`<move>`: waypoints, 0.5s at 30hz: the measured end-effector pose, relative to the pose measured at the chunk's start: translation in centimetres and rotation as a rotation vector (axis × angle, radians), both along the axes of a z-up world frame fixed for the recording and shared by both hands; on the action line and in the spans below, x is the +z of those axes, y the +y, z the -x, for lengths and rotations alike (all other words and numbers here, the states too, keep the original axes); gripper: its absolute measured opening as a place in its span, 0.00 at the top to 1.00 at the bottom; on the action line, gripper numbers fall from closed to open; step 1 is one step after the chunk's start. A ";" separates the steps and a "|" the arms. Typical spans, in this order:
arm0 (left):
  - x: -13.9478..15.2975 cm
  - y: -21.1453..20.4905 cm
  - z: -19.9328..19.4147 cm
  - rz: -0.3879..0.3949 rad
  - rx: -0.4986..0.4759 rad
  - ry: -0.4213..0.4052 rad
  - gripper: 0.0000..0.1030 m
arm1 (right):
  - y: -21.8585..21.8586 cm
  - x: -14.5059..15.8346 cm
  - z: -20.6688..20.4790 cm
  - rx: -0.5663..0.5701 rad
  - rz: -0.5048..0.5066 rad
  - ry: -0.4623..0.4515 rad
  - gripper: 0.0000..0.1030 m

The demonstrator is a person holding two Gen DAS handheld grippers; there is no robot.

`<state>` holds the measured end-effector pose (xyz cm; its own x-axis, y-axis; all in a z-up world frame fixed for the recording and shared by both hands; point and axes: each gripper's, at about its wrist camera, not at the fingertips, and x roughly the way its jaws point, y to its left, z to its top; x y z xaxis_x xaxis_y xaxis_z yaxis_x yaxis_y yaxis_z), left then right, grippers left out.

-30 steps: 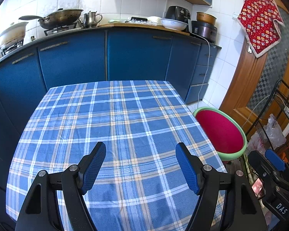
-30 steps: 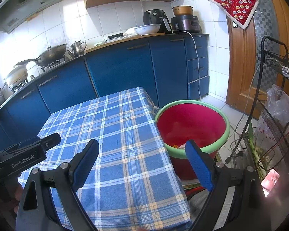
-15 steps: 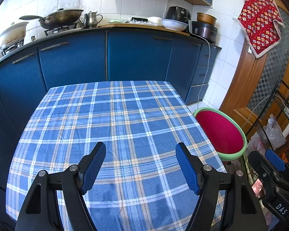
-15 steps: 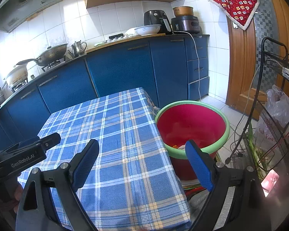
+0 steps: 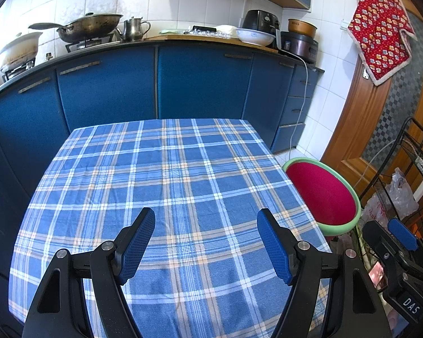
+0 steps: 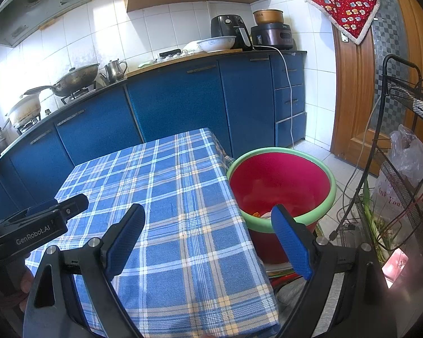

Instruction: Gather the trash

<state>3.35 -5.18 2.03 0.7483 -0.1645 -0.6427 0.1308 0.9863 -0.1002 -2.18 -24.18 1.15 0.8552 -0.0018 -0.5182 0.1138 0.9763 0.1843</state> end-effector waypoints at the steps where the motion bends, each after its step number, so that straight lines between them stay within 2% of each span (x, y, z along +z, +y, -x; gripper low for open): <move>1: 0.0 0.0 0.0 0.000 0.000 0.000 0.26 | 0.0 0.0 0.0 0.000 0.001 0.000 0.13; 15: 0.3 0.1 -0.1 0.006 0.003 0.001 0.26 | 0.0 0.0 0.0 -0.001 0.001 0.000 0.13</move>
